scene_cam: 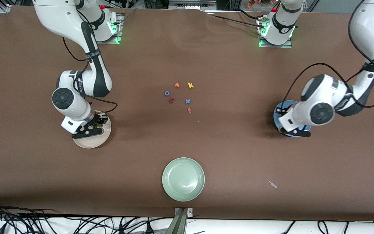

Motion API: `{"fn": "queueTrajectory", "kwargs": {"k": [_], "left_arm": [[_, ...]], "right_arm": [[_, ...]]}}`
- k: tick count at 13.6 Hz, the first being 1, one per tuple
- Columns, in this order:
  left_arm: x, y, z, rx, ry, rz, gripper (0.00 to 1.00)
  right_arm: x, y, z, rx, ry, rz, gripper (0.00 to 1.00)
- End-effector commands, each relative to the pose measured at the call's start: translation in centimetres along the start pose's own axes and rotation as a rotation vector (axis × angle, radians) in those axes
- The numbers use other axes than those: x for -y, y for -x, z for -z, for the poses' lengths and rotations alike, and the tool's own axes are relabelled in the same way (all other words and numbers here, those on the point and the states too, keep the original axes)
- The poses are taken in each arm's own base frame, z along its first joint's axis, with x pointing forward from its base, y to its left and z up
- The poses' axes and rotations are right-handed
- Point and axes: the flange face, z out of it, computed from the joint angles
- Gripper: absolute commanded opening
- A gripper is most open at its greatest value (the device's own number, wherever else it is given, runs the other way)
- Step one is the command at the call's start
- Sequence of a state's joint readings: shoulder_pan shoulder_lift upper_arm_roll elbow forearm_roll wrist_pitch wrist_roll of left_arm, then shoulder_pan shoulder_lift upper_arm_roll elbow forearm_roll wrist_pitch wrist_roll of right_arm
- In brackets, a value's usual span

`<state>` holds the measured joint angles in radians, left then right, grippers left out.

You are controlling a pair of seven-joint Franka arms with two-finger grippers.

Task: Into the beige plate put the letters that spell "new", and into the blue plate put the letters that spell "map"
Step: 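Drop n on the white plate while the left gripper drops m on the blue plate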

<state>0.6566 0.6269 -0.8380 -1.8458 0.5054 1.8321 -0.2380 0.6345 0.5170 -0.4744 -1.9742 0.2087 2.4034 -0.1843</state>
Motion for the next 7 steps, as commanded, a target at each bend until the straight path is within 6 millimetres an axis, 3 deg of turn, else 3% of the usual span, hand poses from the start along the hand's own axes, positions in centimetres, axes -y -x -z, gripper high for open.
{"fn": "queueTrajectory", "kwargs": {"k": [1,2,5,7], "left_arm": [[0.2,-0.1,0.1,0.010,-0.008,-0.046,1.00],[0.8,-0.1,0.7,0.003,-0.010,-0.036,1.00],[3.4,0.0,4.6,0.016,0.011,0.025,1.00],[4.9,0.5,7.6,0.051,0.004,0.062,1.00]], "right_arm": [[0.1,0.7,0.8,-0.009,-0.031,-0.003,0.79],[0.0,0.6,0.9,-0.012,-0.031,-0.006,0.87],[0.0,-0.2,3.1,-0.024,-0.046,-0.015,0.87],[-0.5,-1.5,5.8,0.006,-0.060,-0.071,0.88]]}}
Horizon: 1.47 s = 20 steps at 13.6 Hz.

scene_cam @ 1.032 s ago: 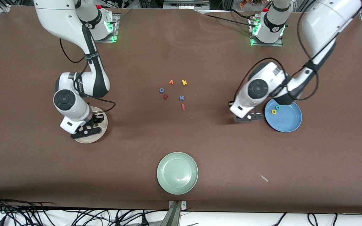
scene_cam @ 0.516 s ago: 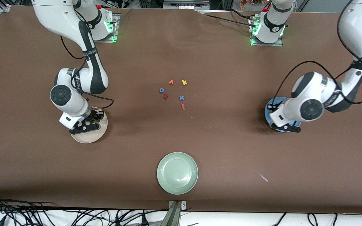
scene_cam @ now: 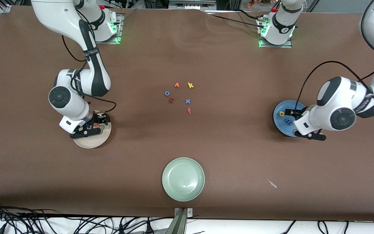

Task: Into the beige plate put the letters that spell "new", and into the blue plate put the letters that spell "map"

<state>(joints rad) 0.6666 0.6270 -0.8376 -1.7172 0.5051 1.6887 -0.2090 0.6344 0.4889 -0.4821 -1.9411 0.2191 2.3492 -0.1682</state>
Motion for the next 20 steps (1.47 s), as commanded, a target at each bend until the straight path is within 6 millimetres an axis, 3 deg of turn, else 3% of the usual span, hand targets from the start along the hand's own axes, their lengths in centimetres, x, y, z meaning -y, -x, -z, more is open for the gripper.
{"fn": "queueTrajectory", "kwargs": {"k": [1,4,5,6,7,8,11,12,13,14,15,18,20], "left_arm": [[2.2,0.9,4.9,0.031,0.014,0.035,1.00],[4.2,1.5,8.5,0.016,0.018,0.080,1.00],[5.0,1.8,8.9,0.009,0.037,0.095,1.00],[5.0,3.0,10.7,-0.011,0.064,0.120,1.00],[6.4,4.4,12.1,-0.039,0.079,0.179,1.00],[5.5,5.6,13.1,-0.061,0.110,0.208,1.00],[6.8,9.4,17.0,-0.153,0.216,0.324,1.00],[6.8,11.0,19.1,-0.196,0.217,0.336,1.00],[6.3,12.5,21.2,-0.240,0.205,0.335,1.00],[5.2,14.7,23.8,-0.295,0.189,0.323,1.00],[4.5,15.7,25.0,-0.322,0.174,0.310,1.00],[3.4,16.4,25.5,-0.327,0.163,0.232,1.00],[3.6,16.8,26.3,-0.347,0.149,0.213,1.00]], "right_arm": [[0.1,-1.5,5.2,0.025,-0.046,-0.068,0.89],[1.0,-2.9,10.0,0.060,-0.065,-0.121,0.90],[1.1,-3.0,12.0,0.060,-0.065,-0.131,0.91],[0.4,-3.2,13.7,0.065,-0.058,-0.138,0.99],[-0.3,-3.1,15.1,0.089,-0.044,-0.138,0.99],[-0.6,-3.0,17.3,0.099,-0.042,-0.133,0.99],[-3.6,-2.8,23.8,0.088,-0.024,-0.161,1.00],[-4.4,-2.7,25.0,0.074,-0.029,-0.170,1.00],[-7.0,-2.1,26.1,0.060,-0.059,-0.194,1.00],[-7.2,-1.5,27.2,0.053,-0.101,-0.180,1.00],[-8.5,-0.8,27.9,0.060,-0.125,-0.187,1.00],[-10.4,1.6,31.1,0.046,-0.107,-0.171,1.00],[-10.8,3.8,32.2,0.055,-0.128,-0.179,1.00]]}}
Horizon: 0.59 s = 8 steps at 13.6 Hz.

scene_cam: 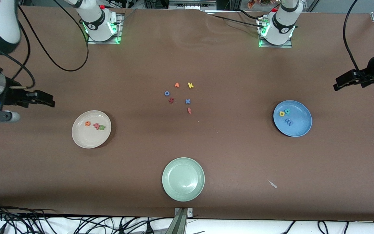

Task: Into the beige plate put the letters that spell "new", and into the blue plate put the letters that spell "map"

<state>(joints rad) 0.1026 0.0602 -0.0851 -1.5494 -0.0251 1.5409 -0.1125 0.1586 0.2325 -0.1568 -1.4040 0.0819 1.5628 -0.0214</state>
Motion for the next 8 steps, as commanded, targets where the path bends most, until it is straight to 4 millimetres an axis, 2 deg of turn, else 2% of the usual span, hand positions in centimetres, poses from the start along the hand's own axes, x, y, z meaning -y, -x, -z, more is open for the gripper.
{"fn": "queueTrajectory", "kwargs": {"k": [1,4,8], "left_arm": [[0.50,0.41,0.32,-0.016,0.003,-0.046,1.00],[0.52,0.40,0.27,-0.017,0.002,-0.046,1.00],[0.60,0.31,0.21,-0.018,0.002,-0.044,1.00]], "right_arm": [[-0.18,3.38,0.85,0.012,-0.011,-0.001,1.00],[-0.09,4.10,0.86,0.000,-0.014,0.003,1.00],[0.03,3.69,1.54,-0.012,-0.012,0.012,1.00]]}}
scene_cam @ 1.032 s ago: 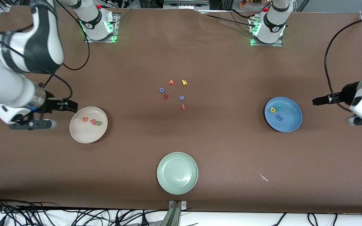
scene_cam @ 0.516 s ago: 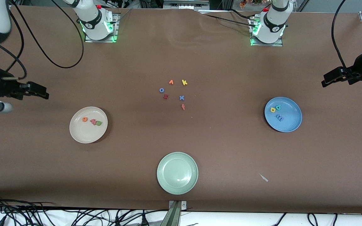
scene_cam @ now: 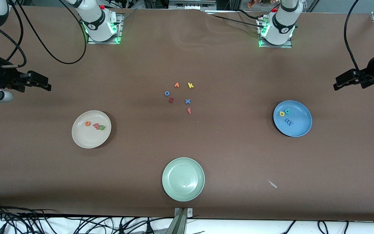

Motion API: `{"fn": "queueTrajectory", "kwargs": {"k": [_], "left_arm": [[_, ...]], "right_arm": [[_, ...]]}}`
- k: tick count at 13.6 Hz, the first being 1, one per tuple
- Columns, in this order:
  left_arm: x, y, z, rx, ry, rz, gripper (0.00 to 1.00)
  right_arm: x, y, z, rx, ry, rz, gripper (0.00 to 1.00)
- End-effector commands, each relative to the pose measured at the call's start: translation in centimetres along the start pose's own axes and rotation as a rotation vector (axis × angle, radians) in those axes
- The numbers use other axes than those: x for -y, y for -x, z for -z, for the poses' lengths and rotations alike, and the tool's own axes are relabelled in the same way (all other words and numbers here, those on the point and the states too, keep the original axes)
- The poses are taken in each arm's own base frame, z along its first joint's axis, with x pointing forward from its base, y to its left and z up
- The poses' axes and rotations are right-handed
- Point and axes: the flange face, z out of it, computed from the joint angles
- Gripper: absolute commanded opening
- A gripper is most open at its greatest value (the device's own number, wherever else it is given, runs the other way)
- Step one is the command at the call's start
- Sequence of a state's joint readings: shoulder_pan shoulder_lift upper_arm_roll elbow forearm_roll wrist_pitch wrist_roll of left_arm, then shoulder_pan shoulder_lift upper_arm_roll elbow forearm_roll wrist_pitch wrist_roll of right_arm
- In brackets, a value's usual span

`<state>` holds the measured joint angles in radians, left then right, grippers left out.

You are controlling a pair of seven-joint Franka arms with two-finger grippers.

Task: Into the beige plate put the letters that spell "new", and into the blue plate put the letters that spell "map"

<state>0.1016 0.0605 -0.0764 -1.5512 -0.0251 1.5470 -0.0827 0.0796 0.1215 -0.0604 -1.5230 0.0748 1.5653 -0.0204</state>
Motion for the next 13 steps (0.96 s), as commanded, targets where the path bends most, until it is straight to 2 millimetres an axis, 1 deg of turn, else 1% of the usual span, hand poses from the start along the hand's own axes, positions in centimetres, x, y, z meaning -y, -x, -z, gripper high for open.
{"fn": "queueTrajectory", "kwargs": {"k": [1,5,8,13], "left_arm": [[0.17,0.24,0.19,-0.017,0.002,-0.022,1.00],[-0.34,-0.05,-0.39,-0.018,0.003,-0.031,1.00],[-0.44,0.17,-0.06,-0.018,0.004,-0.032,1.00],[-0.59,0.45,0.22,-0.013,0.009,-0.034,1.00]], "right_arm": [[-0.03,0.13,0.52,-0.017,0.008,-0.001,1.00],[0.00,-0.10,1.07,-0.028,0.010,0.000,1.00],[0.06,-0.04,1.19,-0.028,0.071,0.013,1.00],[0.11,0.02,1.13,-0.022,0.067,0.013,1.00]]}}
